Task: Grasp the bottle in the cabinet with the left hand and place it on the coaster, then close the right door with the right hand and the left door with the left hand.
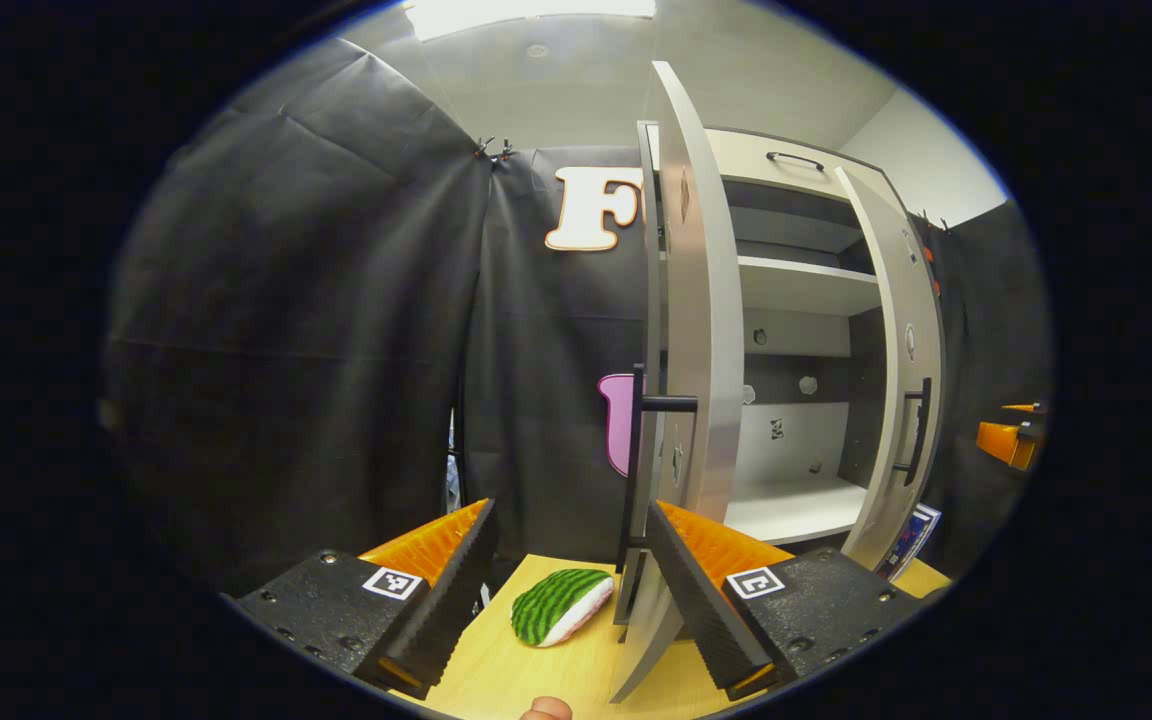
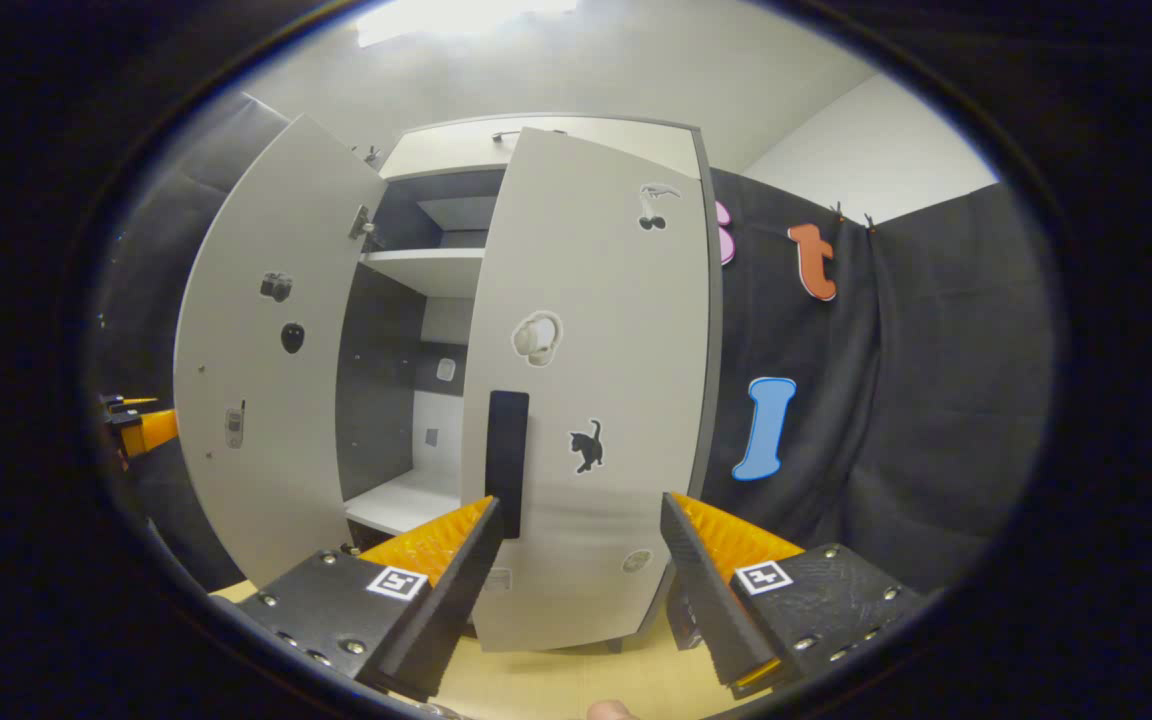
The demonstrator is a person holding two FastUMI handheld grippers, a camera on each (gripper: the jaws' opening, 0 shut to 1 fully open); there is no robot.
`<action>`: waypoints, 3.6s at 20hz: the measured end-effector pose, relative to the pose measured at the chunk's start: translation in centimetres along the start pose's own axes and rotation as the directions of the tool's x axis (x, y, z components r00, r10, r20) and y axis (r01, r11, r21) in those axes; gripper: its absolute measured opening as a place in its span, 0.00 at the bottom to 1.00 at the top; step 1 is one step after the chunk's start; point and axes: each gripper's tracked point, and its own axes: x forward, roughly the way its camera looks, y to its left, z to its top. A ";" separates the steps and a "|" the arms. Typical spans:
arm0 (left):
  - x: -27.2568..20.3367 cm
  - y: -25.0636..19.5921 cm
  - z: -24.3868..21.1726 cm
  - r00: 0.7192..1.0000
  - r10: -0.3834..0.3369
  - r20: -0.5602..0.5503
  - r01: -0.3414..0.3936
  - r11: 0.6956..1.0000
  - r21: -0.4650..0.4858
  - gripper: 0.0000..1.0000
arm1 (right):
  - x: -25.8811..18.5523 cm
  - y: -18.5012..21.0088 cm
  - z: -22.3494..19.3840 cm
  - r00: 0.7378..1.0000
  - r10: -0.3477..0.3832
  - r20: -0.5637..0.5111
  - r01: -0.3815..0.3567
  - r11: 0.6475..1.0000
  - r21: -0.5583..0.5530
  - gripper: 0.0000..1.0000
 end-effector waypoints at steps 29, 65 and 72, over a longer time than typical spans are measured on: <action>1.5 -12.3 -0.8 0.974 -0.228 -0.007 0.228 0.974 -0.022 0.90 | -2.8 -8.5 -0.2 0.995 -0.103 -0.005 0.103 0.995 -0.008 0.96; 6.6 -21.2 -2.0 0.927 -0.374 -0.029 0.373 0.927 -0.027 0.90 | -3.2 -11.1 -1.3 0.992 -0.124 -0.024 0.125 0.992 0.033 0.94; 4.3 -21.9 5.3 0.946 -0.319 0.063 0.319 0.948 0.011 0.92 | -3.3 -10.5 2.4 0.997 -0.078 0.028 0.077 0.996 0.049 0.94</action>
